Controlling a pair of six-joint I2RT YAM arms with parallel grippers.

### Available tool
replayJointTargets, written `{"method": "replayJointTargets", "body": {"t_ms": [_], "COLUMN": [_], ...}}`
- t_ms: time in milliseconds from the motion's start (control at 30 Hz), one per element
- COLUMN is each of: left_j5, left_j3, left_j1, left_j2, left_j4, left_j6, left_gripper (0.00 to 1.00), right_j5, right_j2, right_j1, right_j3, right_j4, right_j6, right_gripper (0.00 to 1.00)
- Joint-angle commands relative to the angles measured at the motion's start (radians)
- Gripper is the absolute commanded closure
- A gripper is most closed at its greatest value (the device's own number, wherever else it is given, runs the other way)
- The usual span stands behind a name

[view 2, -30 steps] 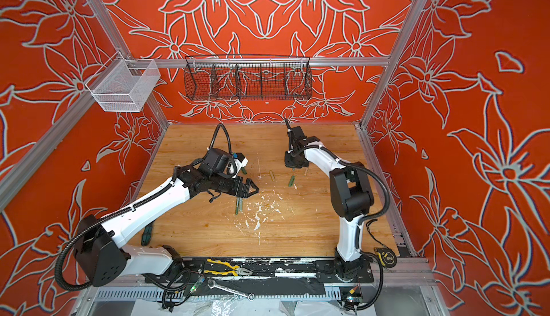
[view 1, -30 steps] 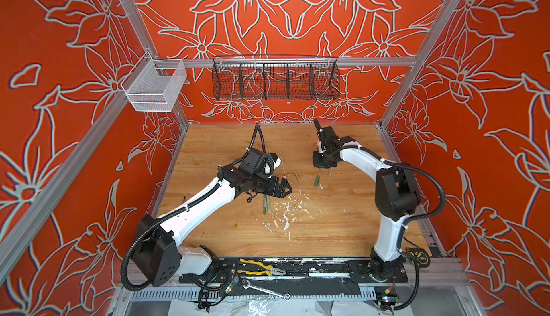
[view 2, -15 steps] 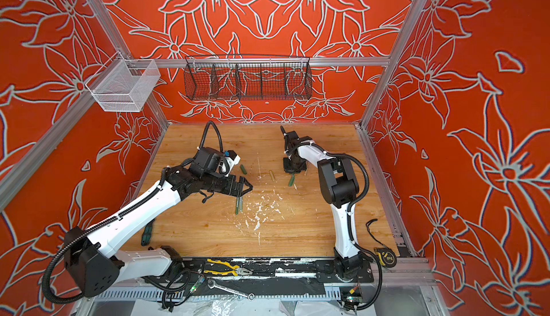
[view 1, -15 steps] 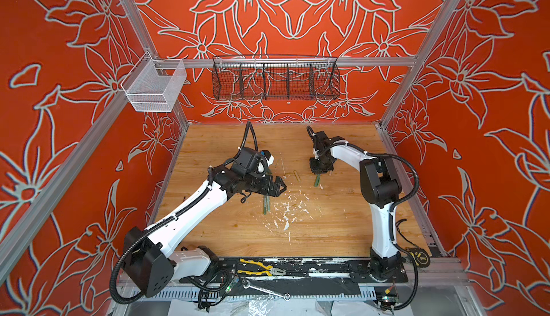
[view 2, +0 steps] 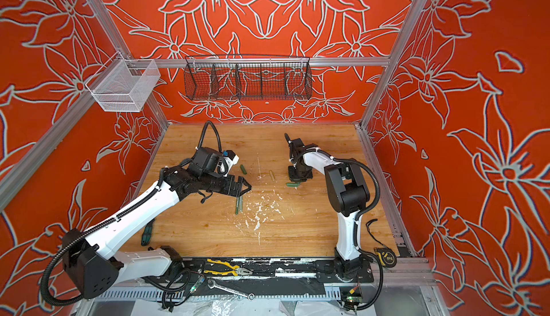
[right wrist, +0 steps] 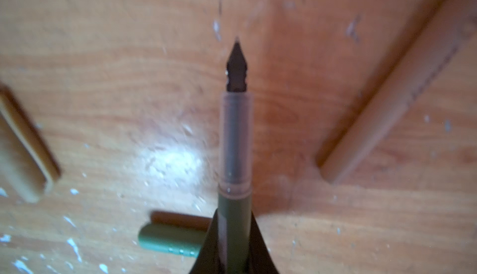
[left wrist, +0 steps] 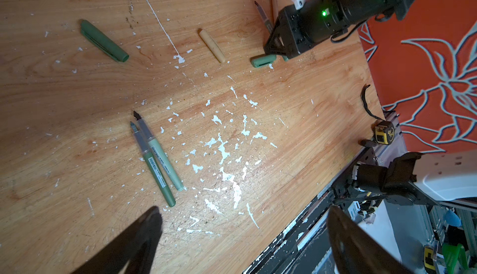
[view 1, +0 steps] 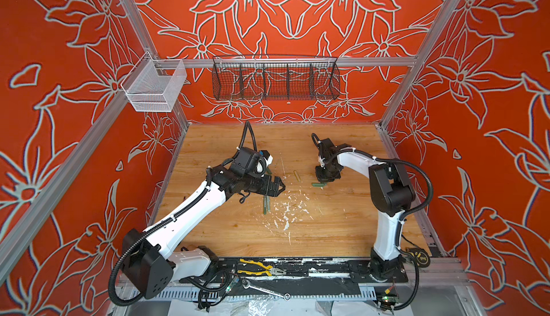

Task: Insert pens into pen caps
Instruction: Rotate the pen cap at the center of the table, then place a pen at the middle-right of the table.

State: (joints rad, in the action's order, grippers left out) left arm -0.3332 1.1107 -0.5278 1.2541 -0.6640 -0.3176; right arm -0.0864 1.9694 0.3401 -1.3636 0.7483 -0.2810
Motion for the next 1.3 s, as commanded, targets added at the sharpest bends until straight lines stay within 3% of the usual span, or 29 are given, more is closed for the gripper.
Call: {"method": "replayJointTargets", "body": {"t_ms": [0, 300, 500, 667, 900, 1100, 1133, 1267], "left_j5": [-0.009, -0.077, -0.182, -0.117, 0.034, 0.082, 0.079, 0.078], "left_j3": [0.019, 0.003, 0.004, 0.151, 0.480, 0.599, 0.605, 0.596], "left_j1": [0.007, 0.008, -0.016, -0.096, -0.180, -0.195, -0.195, -0.195], "left_j2": [0.005, 0.053, 0.182, 0.369, 0.667, 0.751, 0.754, 0.737], "left_j4": [0.000, 0.056, 0.170, 0.121, -0.033, -0.069, -0.069, -0.061], "left_j6": [0.008, -0.044, -0.105, -0.054, -0.041, -0.099, -0.105, -0.121], "left_gripper": [0.02, 0.02, 0.02, 0.02, 0.02, 0.02, 0.02, 0.02], "right_j5": [-0.006, -0.019, 0.030, 0.011, -0.056, -0.124, -0.149, -0.126], "right_j2": [-0.041, -0.109, -0.137, -0.232, -0.433, -0.571, -0.597, -0.624], "right_j1": [0.013, 0.086, 0.075, 0.009, -0.062, -0.049, -0.049, -0.039], "right_j3": [0.065, 0.178, 0.220, 0.293, 0.461, 0.654, 0.686, 0.714], "right_j4": [0.018, -0.067, -0.084, -0.093, -0.076, -0.091, -0.114, -0.114], "right_j6": [0.010, -0.072, -0.092, -0.108, -0.068, -0.146, -0.167, -0.208], "right_gripper": [1.00, 1.00, 1.00, 1.00, 1.00, 1.00, 0.97, 0.69]}}
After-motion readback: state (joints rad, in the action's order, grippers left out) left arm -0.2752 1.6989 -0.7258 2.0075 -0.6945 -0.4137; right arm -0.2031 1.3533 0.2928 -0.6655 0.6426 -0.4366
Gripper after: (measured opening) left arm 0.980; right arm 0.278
